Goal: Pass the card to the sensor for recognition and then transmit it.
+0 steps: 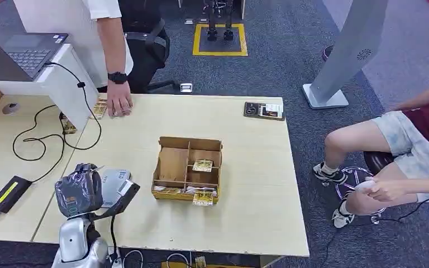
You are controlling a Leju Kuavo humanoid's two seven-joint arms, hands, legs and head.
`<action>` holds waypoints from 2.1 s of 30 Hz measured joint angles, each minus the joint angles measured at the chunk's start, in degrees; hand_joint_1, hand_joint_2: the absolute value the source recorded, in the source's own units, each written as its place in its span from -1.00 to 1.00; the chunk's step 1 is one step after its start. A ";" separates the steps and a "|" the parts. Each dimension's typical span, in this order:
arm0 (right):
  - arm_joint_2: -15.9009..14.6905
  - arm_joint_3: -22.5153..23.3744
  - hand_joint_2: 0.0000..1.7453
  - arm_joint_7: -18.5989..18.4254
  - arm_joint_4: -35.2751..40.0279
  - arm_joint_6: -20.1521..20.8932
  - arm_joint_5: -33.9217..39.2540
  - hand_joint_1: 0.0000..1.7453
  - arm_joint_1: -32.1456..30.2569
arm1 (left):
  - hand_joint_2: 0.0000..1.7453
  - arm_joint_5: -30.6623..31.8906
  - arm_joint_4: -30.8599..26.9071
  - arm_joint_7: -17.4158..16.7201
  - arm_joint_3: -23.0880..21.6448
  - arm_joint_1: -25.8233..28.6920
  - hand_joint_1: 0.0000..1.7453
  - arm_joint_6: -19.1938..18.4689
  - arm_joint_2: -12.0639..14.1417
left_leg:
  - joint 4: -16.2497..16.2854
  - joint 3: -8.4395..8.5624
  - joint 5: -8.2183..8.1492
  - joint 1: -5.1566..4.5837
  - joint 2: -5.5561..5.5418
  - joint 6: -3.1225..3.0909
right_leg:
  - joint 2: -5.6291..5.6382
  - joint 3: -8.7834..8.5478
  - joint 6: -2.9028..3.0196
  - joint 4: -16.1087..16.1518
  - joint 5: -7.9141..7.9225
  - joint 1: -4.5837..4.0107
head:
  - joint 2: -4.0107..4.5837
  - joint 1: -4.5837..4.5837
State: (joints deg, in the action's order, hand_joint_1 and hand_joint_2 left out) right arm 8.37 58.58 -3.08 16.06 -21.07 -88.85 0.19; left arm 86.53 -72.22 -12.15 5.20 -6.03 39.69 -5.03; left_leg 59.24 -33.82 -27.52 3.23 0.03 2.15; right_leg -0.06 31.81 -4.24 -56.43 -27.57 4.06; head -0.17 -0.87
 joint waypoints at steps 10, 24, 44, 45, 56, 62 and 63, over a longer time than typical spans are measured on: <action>0.13 0.77 1.00 0.31 0.85 0.33 0.00 -1.00 -0.31 | 1.00 0.48 1.33 -5.27 0.00 2.39 1.00 0.00 2.23 | 0.00 0.01 0.00 0.00 0.00 0.00 | 0.01 0.02 0.00 0.00 -0.01 0.00 | 0.00 0.00; 0.87 3.19 1.00 1.53 3.78 2.14 -0.44 -1.00 -0.86 | 1.00 0.72 14.25 -9.92 -8.59 2.88 1.00 -4.98 8.31 | -0.02 0.18 -0.01 -0.01 -0.02 0.00 | -0.05 -0.22 -0.03 0.00 -0.07 0.01 | 0.00 0.00; 1.07 4.57 1.00 2.05 4.98 2.36 -1.11 -1.00 -1.04 | 1.00 0.66 16.11 -8.22 -12.68 2.67 1.00 -4.68 10.36 | -0.03 0.49 -0.02 -0.01 -0.07 0.02 | -0.11 -0.57 -0.03 0.00 -0.08 0.01 | 0.00 0.00; 1.09 4.57 1.00 2.05 5.00 2.36 -1.11 -1.00 -1.05 | 1.00 0.66 16.11 -8.22 -12.70 2.67 1.00 -4.68 10.36 | -0.03 0.49 -0.02 -0.01 -0.07 0.02 | -0.11 -0.57 -0.03 0.00 -0.08 0.01 | 0.00 -0.02; 1.71 5.05 1.00 2.43 6.19 2.56 -1.27 -1.00 -1.43 | 1.00 -1.36 10.68 -3.23 -11.34 5.25 1.00 0.31 9.22 | -0.02 0.50 -0.02 -0.01 -0.06 0.02 | -0.09 -0.48 -0.03 0.00 -0.07 0.01 | 0.00 -0.02; 2.38 5.03 1.00 2.38 6.93 2.51 -1.27 -1.00 -1.66 | 1.00 -6.57 -4.31 18.59 -1.21 6.69 1.00 0.44 0.73 | 0.00 0.25 0.00 -0.02 0.00 0.00 | 0.02 -0.23 0.01 0.01 0.02 0.01 | 0.00 0.04; 2.47 4.98 1.00 2.29 6.91 2.45 -1.27 -1.00 -1.70 | 1.00 -7.37 -6.04 22.02 0.60 6.29 1.00 0.44 -0.88 | 0.00 0.26 0.00 -0.02 0.02 0.00 | 0.04 -0.21 0.05 0.01 0.05 0.01 | 0.00 0.02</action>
State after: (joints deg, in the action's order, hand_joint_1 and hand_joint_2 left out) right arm 10.84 63.56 -0.79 22.97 -18.62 -90.12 -1.51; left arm 79.16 -78.26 9.87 5.80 0.26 40.13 -5.91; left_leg 59.23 -33.56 -27.52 3.21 0.05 2.15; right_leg -0.02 31.60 -4.19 -56.43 -27.52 4.07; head -0.17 -0.85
